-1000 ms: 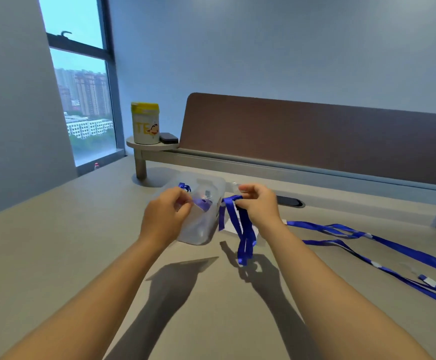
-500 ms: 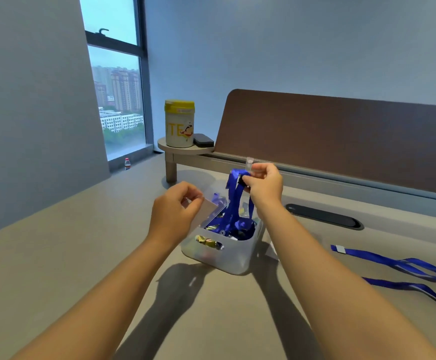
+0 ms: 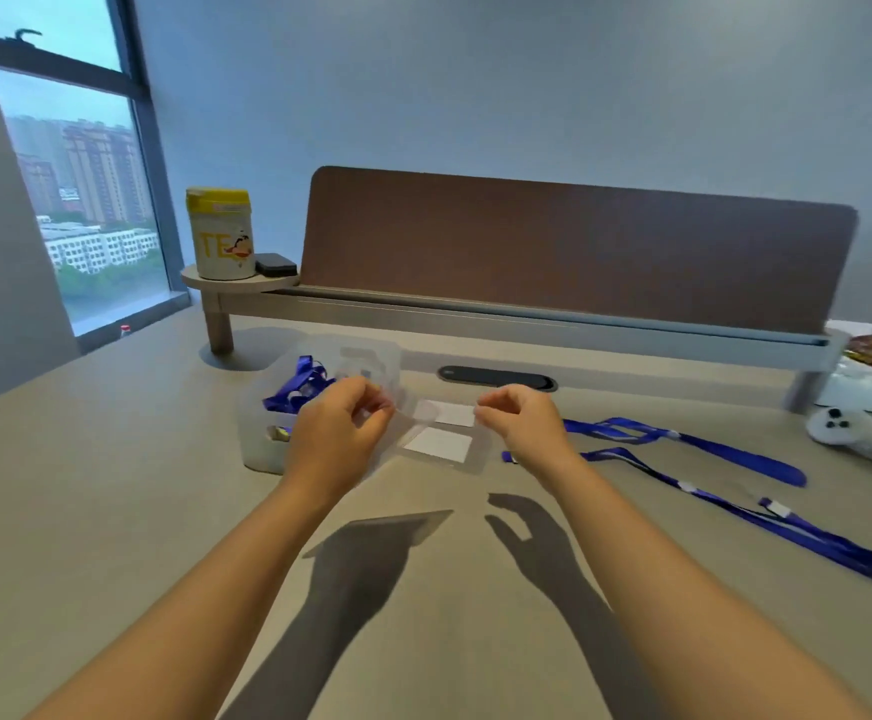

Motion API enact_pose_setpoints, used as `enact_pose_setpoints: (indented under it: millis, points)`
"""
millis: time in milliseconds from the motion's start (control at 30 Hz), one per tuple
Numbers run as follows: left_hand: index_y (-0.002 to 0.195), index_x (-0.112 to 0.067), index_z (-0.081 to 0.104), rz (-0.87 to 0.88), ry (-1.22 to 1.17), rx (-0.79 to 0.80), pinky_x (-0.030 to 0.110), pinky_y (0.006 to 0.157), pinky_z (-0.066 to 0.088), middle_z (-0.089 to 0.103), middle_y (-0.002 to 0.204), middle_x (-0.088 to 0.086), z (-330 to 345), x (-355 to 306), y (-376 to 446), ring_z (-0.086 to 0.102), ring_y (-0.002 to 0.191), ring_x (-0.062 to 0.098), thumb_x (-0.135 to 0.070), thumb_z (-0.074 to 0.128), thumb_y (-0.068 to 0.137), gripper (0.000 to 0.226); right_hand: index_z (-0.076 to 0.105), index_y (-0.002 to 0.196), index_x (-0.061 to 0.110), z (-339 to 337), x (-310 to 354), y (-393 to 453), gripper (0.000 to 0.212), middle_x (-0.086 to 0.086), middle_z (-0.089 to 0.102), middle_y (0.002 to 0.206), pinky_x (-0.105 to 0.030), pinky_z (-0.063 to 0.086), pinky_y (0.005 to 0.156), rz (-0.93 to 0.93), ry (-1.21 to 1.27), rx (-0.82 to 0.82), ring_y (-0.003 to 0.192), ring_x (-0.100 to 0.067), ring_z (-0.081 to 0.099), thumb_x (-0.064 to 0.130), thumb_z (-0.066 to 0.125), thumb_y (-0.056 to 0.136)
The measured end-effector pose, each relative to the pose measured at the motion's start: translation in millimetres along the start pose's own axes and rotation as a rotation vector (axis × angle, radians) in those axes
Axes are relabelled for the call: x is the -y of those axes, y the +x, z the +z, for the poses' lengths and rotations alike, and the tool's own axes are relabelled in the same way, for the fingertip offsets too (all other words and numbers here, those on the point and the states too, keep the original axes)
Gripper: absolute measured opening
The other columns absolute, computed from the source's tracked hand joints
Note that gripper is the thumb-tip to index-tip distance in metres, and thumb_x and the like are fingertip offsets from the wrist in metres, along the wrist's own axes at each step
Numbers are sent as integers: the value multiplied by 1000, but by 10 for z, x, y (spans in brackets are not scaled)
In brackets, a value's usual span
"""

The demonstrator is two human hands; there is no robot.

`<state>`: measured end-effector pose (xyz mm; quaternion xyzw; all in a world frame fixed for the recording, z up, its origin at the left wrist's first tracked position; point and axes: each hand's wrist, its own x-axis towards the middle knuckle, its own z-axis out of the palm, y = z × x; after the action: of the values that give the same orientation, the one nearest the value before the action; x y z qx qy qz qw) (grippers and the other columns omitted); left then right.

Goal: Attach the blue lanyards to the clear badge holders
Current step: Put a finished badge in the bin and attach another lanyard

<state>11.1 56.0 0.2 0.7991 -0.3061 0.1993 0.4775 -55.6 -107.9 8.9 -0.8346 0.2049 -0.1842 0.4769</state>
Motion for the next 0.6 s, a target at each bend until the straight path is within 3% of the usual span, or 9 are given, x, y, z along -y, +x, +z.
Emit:
enact_pose_setpoints:
  millis: [67, 233, 367, 467, 533, 600]
  points:
    - [85, 0, 61, 60, -42, 125, 20, 59, 41, 55, 79, 5, 414, -376, -262, 51, 73, 21, -9, 58, 81, 10, 61, 110, 4, -516, -413, -390, 25, -11, 63, 116, -28, 40, 79, 66, -70, -128, 95, -17, 53, 17, 52, 90]
    - [81, -7, 60, 142, -31, 231, 38, 67, 48, 54, 76, 1, 885, -710, -488, 52, 71, 22, -10, 57, 81, 3, 65, 104, -1, -1052, -908, -751, 25, -16, 64, 119, -33, 46, 82, 215, -171, -190, 105, -30, 60, 14, 50, 90]
    - [81, -6, 60, 210, -51, 305, 32, 64, 42, 53, 75, 1, 1353, -1036, -639, 49, 70, 21, -8, 57, 81, 3, 63, 111, 5, -1514, -1353, -877, 28, -12, 64, 120, -36, 48, 94, 300, -204, -276, 106, -25, 59, 15, 49, 89]
    - [83, -5, 60, 246, -48, 320, 26, 61, 36, 52, 75, 0, 1648, -1179, -587, 47, 70, 19, -8, 57, 81, 5, 60, 111, 4, -1756, -1575, -829, 27, -14, 63, 116, -36, 46, 78, 322, -203, -345, 96, -27, 59, 16, 47, 90]
    - [85, -5, 60, 258, -41, 344, 25, 62, 35, 52, 77, 0, 1844, -1266, -550, 47, 71, 18, -9, 56, 82, 7, 60, 109, 2, -1901, -1711, -733, 27, -17, 63, 113, -38, 43, 75, 326, -238, -385, 94, -30, 58, 18, 47, 91]
    - [87, -7, 59, 266, -39, 370, 26, 64, 35, 52, 79, -1, 2033, -1325, -505, 48, 73, 17, -11, 55, 83, 7, 65, 93, 0, -2027, -1836, -567, 26, -20, 66, 96, -40, 46, 76, 312, -293, -396, 89, -32, 60, 20, 47, 91]
